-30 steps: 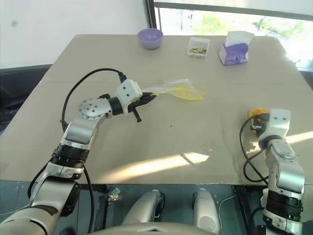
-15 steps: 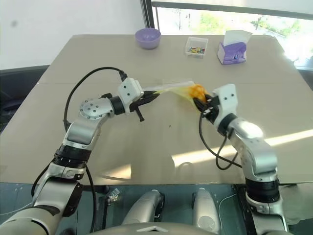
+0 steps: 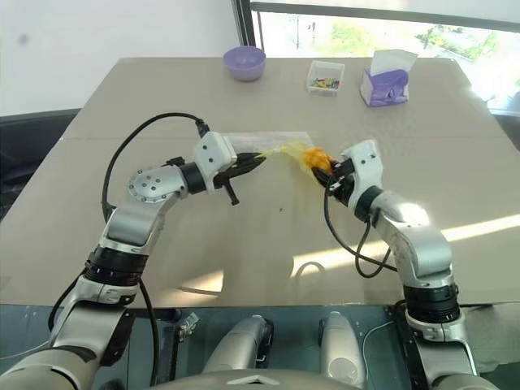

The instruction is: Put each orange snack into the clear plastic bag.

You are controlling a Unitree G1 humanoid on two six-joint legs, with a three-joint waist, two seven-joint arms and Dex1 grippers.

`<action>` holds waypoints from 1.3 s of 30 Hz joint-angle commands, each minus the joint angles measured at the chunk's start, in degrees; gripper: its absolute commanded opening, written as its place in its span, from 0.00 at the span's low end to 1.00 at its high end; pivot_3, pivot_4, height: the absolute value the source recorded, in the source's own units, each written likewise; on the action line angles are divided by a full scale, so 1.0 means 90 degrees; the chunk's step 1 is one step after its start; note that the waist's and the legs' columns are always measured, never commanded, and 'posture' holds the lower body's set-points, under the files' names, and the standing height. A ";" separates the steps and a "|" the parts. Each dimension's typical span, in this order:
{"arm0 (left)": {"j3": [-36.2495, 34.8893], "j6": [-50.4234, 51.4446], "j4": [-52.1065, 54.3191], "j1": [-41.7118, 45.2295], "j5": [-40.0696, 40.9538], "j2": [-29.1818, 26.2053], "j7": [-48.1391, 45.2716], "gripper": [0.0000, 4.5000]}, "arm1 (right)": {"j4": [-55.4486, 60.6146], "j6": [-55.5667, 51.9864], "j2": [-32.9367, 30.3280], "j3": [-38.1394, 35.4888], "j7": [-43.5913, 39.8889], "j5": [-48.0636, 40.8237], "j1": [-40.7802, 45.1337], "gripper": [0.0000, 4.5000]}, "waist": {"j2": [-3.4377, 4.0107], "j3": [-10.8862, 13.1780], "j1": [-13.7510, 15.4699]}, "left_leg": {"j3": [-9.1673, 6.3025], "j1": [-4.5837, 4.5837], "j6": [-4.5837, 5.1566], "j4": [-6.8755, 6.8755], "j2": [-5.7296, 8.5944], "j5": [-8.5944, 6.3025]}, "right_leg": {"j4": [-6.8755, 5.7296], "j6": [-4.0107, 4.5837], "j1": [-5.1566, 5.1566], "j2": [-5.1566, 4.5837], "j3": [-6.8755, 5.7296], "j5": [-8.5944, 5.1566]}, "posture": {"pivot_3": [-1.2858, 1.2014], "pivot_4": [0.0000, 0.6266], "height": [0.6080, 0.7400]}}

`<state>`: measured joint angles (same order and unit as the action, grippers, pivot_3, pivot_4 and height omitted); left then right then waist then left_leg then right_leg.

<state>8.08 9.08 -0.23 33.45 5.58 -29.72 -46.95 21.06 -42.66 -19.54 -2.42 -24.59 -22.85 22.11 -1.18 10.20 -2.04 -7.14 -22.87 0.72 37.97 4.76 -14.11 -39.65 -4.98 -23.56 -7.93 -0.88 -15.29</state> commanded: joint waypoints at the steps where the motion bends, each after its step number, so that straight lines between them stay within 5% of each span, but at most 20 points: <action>1: -0.0134 -0.0037 0.0142 0.0068 -0.0064 -0.0087 0.0090 0.00 | 0.0562 -0.0227 -0.0154 -0.0520 0.0026 -0.0396 -0.0208 0.32 | 0.0000 0.0000 0.0008 | 0.0000 0.0000 0.0000 -0.0001 0.0000 0.0000 | 0.0001 0.0000 0.0000 0.0000 0.0000 0.0000 | 0.52 0.24 1.00; 19: -0.0017 -0.0280 0.0172 0.0136 -0.0007 -0.0008 -0.0122 0.00 | 0.0309 -0.0511 -0.0116 -0.0346 0.0116 -0.0837 -0.0205 0.32 | 0.0000 0.0000 -0.0003 | 0.0002 0.0001 0.0002 -0.0002 -0.0001 -0.0001 | 0.0000 0.0000 0.0000 0.0000 0.0000 0.0000 | 0.52 0.24 1.00; 31: 0.0178 -0.2241 0.0153 -0.0449 -0.0022 -0.0260 -0.0945 0.00 | -0.1082 -0.0086 -0.0137 0.0209 -0.0447 -0.0510 0.0413 0.32 | 0.0000 0.0000 -0.0011 | 0.0005 0.0002 0.0001 -0.0007 -0.0002 -0.0001 | 0.0004 0.0001 0.0000 0.0000 0.0004 0.0001 | 0.52 0.24 1.00; 39: 0.0109 -0.2063 0.0123 -0.0705 0.0274 -0.0572 -0.1475 0.00 | -0.1311 0.0037 0.0608 -0.0451 -0.0259 -0.1122 0.0692 0.32 | 0.0002 0.0001 -0.0023 | 0.0002 0.0002 0.0001 -0.0016 -0.0003 0.0000 | 0.0010 0.0001 -0.0002 0.0000 0.0002 0.0001 | 0.52 0.24 1.00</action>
<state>9.99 -9.90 0.23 26.93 6.67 -33.90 -59.27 7.93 -43.68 -14.57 -3.69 -27.29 -30.84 26.86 -1.16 10.21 -2.24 -7.12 -22.85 0.73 37.83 4.73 -14.12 -39.56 -4.98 -23.58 -7.93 -0.85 -15.28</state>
